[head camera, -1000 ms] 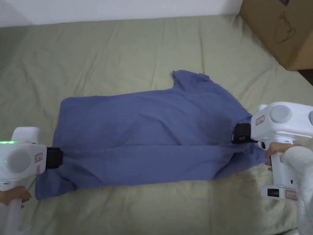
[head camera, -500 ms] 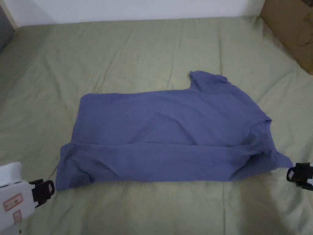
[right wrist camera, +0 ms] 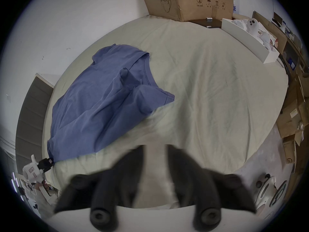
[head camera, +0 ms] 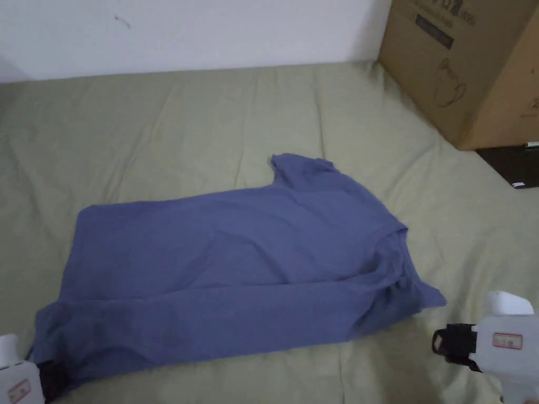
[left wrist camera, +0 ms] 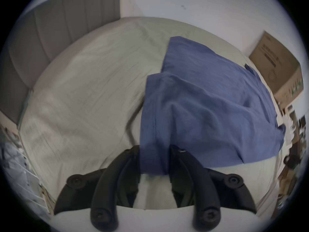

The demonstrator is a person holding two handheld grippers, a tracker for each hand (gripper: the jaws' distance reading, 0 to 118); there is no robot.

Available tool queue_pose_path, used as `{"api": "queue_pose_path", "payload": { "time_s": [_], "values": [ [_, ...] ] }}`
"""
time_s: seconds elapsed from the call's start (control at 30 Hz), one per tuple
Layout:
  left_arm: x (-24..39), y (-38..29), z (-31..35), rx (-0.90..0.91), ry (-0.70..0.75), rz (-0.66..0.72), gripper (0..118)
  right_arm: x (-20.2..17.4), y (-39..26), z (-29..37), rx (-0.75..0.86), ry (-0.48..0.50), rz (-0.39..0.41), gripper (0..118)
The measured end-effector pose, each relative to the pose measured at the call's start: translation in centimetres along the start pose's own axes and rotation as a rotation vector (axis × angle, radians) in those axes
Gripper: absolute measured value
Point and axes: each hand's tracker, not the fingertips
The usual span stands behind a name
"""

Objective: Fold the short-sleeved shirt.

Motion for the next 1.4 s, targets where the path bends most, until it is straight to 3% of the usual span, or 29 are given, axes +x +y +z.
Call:
{"api": "queue_pose_path", "payload": {
  "time_s": [0.03, 0.07, 0.1, 0.13, 0.3, 0.33, 0.37, 0.4, 0.47, 0.5, 0.57, 0.7, 0.77, 0.9, 1.03, 1.07, 1.1, 1.13, 1.17, 1.2, 1.23, 1.27, 1.37, 1.4],
  "values": [
    [0.2, 0.3, 0.3, -0.016, -0.018, -0.007, 24, 0.3, 0.7, -0.8, -0.008, 0.000, -0.005, 53],
    [0.3, 0.4, 0.5, -0.019, -0.032, -0.004, 10, 0.2, 1.3, -1.4, -0.014, 0.002, -0.008, 86],
    [0.4, 0.7, 0.6, -0.025, -0.062, 0.009, 8, 0.0, 2.1, -2.2, -0.013, 0.005, -0.004, 97],
    [0.6, 0.8, 0.8, -0.036, -0.049, 0.008, 8, -0.3, 2.9, -2.9, 0.002, -0.001, 0.006, 97],
    [1.3, 1.2, 1.8, -0.035, -0.035, -0.037, 8, -2.3, 6.3, -8.3, -0.041, -0.188, 0.183, 91],
    [1.2, 1.3, 2.1, -0.035, -0.037, -0.039, 8, -2.8, 6.5, -9.2, -0.094, -0.213, 0.222, 66],
    [1.0, 1.3, 2.3, -0.032, -0.045, -0.036, 8, -3.2, 6.5, -9.6, -0.080, -0.200, 0.207, 43],
    [0.8, 1.4, 2.6, -0.028, -0.062, -0.025, 8, -3.8, 6.2, -9.3, -0.052, -0.193, 0.146, 37],
    [0.4, 1.5, 3.1, -0.021, -0.081, -0.007, 8, -4.8, 6.0, -8.9, -0.065, -0.194, 0.247, 19],
    [0.2, 1.6, 3.3, -0.019, -0.087, -0.004, 8, -4.8, 5.7, -8.6, -0.055, -0.195, 0.229, 15],
    [-0.3, 1.8, 3.9, -0.023, -0.100, -0.008, 8, -4.5, 5.6, -7.1, -0.062, -0.172, 0.200, 13],
    [-1.1, 1.7, 6.0, -0.005, -0.137, -0.027, 8, -2.0, 5.3, -3.0, -0.037, -0.045, 0.028, 12],
    [-1.5, 1.2, 7.2, -0.001, -0.136, -0.039, 8, -0.8, 4.6, -1.0, -0.041, -0.004, -0.001, 12],
    [-2.8, -1.2, 8.8, -0.012, -0.125, -0.064, 8, 1.7, 1.0, 1.6, -0.061, -0.014, -0.025, 12],
    [-3.9, -4.6, 8.3, -0.073, -0.135, -0.047, 8, 4.3, -3.4, -0.2, -0.135, -0.014, -0.108, 12],
    [-4.2, -5.4, 7.7, -0.092, -0.141, -0.051, 8, 4.3, -4.2, -0.3, -0.107, 0.012, -0.135, 16],
    [-4.2, -5.8, 7.4, -0.093, -0.134, -0.052, 9, 4.1, -4.6, -0.1, -0.076, 0.001, -0.144, 30],
    [-4.1, -5.9, 7.2, -0.094, -0.125, -0.053, 19, 3.8, -4.7, 0.3, -0.056, -0.049, -0.129, 55],
    [-4.1, -5.8, 7.2, -0.107, -0.101, -0.065, 49, 3.7, -4.4, 0.7, -0.044, -0.070, -0.098, 90],
    [-4.4, -5.4, 6.8, -0.114, -0.066, -0.087, 76, 3.9, -3.8, 1.1, -0.018, -0.062, -0.080, 99],
    [-4.5, -5.0, 7.1, -0.102, -0.065, -0.088, 93, 3.9, -2.9, 1.8, 0.017, -0.071, -0.061, 99],
    [-4.5, -4.4, 7.8, -0.087, -0.067, -0.092, 98, 3.5, -2.3, 2.6, 0.039, -0.081, -0.035, 99],
    [-4.2, -2.0, 9.9, 0.018, -0.122, -0.069, 95, 1.2, -0.2, 5.4, 0.143, -0.090, 0.057, 96],
    [-3.9, -1.3, 10.4, 0.042, -0.130, -0.048, 87, 0.4, 0.4, 5.8, 0.156, -0.087, 0.087, 88]
  ]
}}
